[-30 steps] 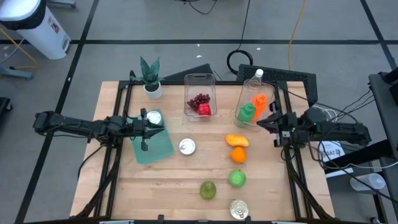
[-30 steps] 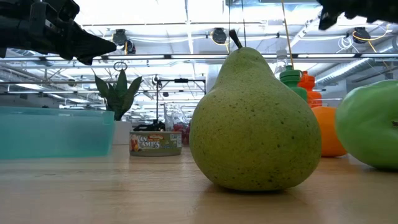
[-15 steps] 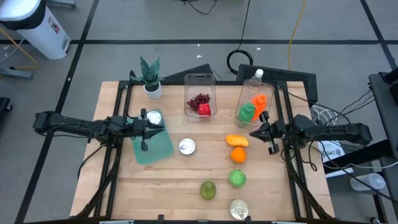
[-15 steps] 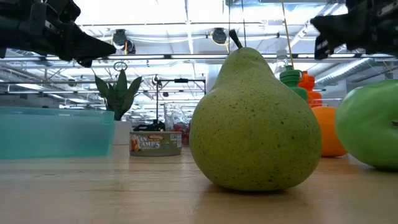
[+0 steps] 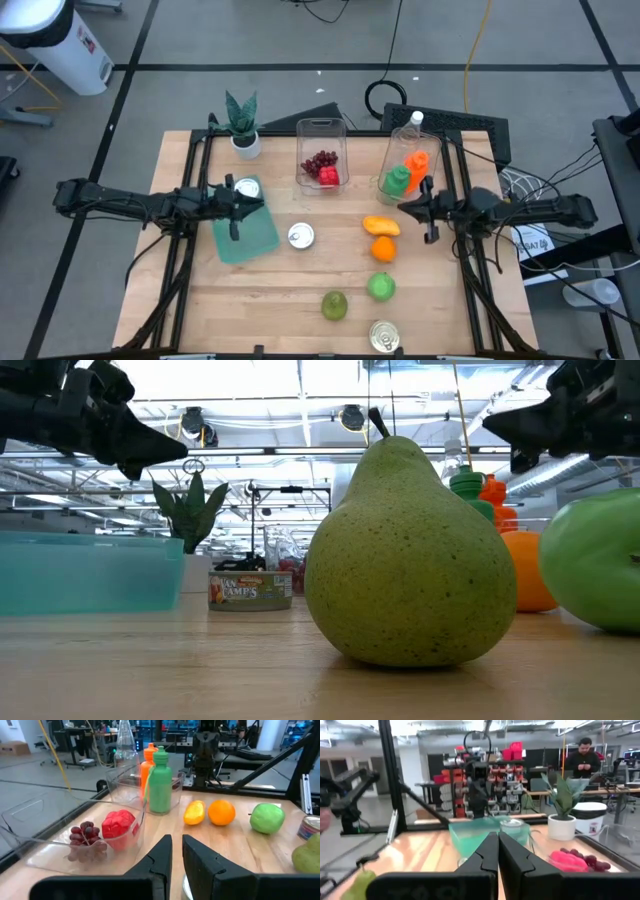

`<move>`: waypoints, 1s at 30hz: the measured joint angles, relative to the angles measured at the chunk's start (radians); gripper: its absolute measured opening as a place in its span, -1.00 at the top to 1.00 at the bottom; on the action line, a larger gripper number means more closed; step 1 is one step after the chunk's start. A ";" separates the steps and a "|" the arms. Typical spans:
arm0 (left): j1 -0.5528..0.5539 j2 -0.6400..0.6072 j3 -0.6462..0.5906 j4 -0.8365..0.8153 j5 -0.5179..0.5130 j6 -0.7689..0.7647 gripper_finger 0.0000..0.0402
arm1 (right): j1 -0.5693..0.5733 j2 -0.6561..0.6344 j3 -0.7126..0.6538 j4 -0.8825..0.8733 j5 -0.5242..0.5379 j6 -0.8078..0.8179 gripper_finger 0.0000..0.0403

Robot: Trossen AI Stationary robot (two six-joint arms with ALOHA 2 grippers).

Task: Pick & Place Food Item
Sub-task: Put the mango into the left transparent bin

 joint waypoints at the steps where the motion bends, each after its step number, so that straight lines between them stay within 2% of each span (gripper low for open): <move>1: 0.000 0.000 0.000 0.000 0.000 -0.001 0.75 | 0.003 0.000 -0.001 -0.010 0.000 -0.010 1.00; 8: 0.000 0.000 0.000 0.010 0.000 0.065 0.75 | 0.006 0.004 -0.002 -0.080 0.001 -0.022 1.00; 12: 0.001 0.000 0.000 0.015 0.019 0.153 0.75 | 0.006 0.022 -0.002 -0.016 -0.003 -0.067 1.00; 19: 0.001 0.000 0.000 0.076 0.027 0.210 0.75 | 0.006 0.079 -0.003 0.026 0.015 -0.108 1.00; 25: 0.001 0.000 0.000 0.015 0.024 0.082 0.75 | 0.006 0.141 -0.003 0.056 0.020 -0.086 1.00; 30: 0.001 0.000 0.000 0.013 -0.059 -0.013 0.75 | 0.006 0.176 -0.004 0.118 0.020 -0.077 1.00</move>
